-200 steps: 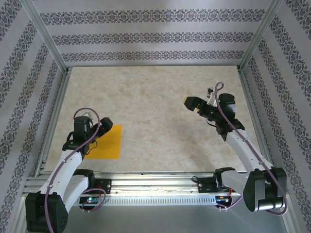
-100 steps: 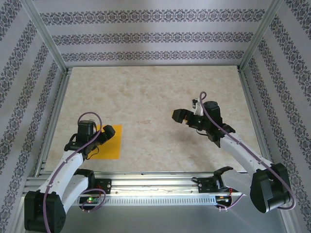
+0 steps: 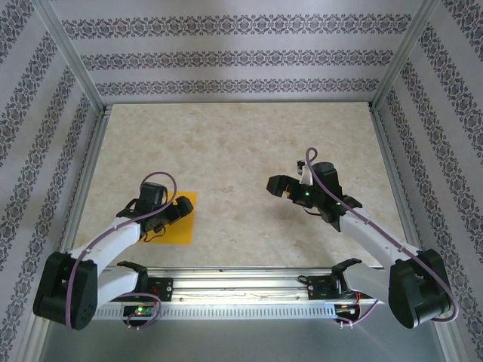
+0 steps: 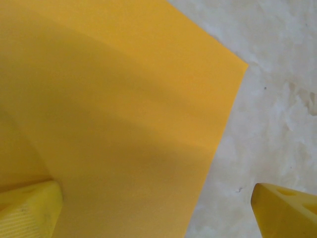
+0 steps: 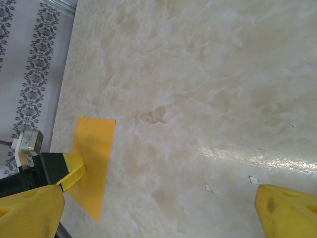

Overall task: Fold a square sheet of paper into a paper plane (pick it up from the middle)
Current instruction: Move the square sheet of paper to the center of the table.

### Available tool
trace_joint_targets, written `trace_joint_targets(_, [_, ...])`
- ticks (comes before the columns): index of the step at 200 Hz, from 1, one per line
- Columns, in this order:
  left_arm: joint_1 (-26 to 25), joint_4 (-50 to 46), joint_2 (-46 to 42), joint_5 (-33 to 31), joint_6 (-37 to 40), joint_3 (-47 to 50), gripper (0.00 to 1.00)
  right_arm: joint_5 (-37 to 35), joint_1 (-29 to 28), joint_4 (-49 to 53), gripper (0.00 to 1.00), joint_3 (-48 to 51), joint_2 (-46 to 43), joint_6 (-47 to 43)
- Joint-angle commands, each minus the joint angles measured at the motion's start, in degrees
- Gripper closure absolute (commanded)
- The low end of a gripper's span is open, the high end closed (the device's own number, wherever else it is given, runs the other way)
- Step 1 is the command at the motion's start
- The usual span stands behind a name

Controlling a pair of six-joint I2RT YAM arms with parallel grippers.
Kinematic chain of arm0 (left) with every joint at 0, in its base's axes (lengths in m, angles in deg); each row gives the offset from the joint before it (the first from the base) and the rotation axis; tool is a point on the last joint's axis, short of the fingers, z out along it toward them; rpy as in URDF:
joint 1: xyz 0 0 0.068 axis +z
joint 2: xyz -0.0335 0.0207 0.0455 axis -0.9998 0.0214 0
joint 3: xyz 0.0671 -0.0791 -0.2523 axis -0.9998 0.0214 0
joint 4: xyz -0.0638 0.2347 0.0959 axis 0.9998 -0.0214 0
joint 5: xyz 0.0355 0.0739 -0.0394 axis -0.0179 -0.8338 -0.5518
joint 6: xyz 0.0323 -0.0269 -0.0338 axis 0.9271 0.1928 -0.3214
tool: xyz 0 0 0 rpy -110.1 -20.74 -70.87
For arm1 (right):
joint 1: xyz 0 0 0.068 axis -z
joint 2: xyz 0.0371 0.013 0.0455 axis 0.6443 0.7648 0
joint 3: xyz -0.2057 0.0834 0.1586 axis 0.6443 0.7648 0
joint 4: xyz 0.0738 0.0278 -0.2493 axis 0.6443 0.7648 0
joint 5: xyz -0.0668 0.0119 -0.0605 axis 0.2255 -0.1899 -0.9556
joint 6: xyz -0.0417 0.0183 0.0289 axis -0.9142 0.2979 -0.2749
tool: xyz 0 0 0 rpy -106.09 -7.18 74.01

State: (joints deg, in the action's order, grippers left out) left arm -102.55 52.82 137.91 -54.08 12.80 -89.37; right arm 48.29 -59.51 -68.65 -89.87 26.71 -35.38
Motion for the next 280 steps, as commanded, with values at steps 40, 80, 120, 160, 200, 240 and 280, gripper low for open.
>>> trace_joint_targets(40, [-13.97,12.32,13.02,-5.7,-11.21,-7.85,0.01,-2.33,-0.86,0.1,0.02,3.22,1.24,1.65])
trace_joint_targets(80, [-23.47,17.87,24.45,-8.92,-16.61,-16.63,0.02,-2.85,-0.98,-0.55,0.02,5.0,0.39,3.01])
trace_joint_targets(120, [-28.14,20.16,26.58,-13.25,-16.3,-23.34,0.03,-4.07,-0.86,2.29,0.02,5.48,-3.29,1.86])
trace_joint_targets(160, [-26.12,4.17,21.55,-14.37,1.32,-29.8,0.02,-3.08,-0.86,1.77,0.02,6.41,-7.0,2.23])
trace_joint_targets(200, [-20.8,-9.81,16.69,-9.28,18.72,-27.99,0.0,-2.14,-2.69,0.49,0.02,5.43,-5.66,4.2])
trace_joint_targets(240, [-18.74,-15.27,18.58,-3.92,19.81,-26.9,0.03,-4.67,-5.28,0.07,0.02,3.98,-3.64,4.71])
trace_joint_targets(280, [-19.0,-12.66,24.39,0.66,16.0,-27.5,0.05,-5.64,-5.96,0.04,0.02,2.98,-2.27,5.38])
